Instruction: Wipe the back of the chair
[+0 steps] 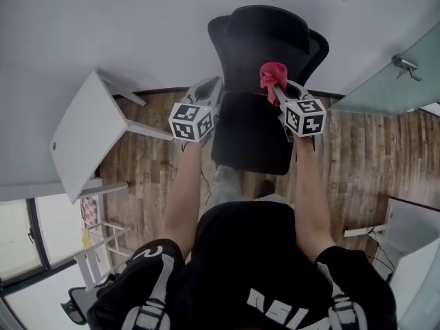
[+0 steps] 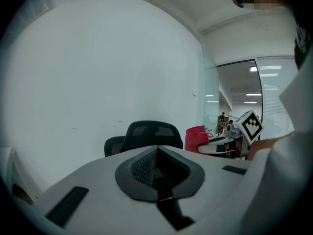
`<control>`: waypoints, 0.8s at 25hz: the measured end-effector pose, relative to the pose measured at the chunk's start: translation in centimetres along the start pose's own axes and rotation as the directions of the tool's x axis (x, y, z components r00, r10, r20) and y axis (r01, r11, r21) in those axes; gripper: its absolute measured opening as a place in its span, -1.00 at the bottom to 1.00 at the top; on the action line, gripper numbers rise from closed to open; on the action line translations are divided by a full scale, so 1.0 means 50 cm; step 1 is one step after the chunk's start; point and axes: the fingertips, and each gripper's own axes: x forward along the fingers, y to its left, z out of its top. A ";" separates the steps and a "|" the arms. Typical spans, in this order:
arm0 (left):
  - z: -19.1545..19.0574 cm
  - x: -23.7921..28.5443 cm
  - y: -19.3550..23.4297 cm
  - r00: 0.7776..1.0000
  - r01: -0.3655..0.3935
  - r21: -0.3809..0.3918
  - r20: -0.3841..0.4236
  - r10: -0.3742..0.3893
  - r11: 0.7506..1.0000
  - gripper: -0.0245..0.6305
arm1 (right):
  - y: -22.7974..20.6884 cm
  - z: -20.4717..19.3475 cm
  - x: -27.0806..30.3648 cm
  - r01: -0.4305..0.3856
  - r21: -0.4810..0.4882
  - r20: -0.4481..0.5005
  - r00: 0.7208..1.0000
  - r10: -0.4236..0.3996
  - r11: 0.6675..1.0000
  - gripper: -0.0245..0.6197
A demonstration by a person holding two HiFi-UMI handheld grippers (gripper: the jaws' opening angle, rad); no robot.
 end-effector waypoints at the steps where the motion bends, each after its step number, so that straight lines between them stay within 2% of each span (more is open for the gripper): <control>1: 0.012 0.012 0.021 1.000 0.020 0.005 0.013 -0.020 1.000 -0.85 | 0.001 0.010 0.026 0.012 0.003 0.002 1.000 -0.012 1.000 -0.71; 9: 0.063 0.118 0.180 0.986 0.167 -0.005 0.020 -0.167 0.986 -0.85 | -0.016 0.102 0.208 0.131 0.053 0.031 0.991 -0.133 0.990 -0.71; 14: 0.069 0.170 0.254 0.974 0.225 -0.033 0.020 -0.224 0.974 -0.85 | -0.019 0.124 0.301 0.178 0.057 0.012 0.984 -0.179 0.982 -0.71; 20: 0.064 0.218 0.296 0.963 0.268 -0.062 0.006 -0.268 0.961 -0.85 | -0.034 0.133 0.376 0.205 0.064 -0.016 0.979 -0.205 0.977 -0.71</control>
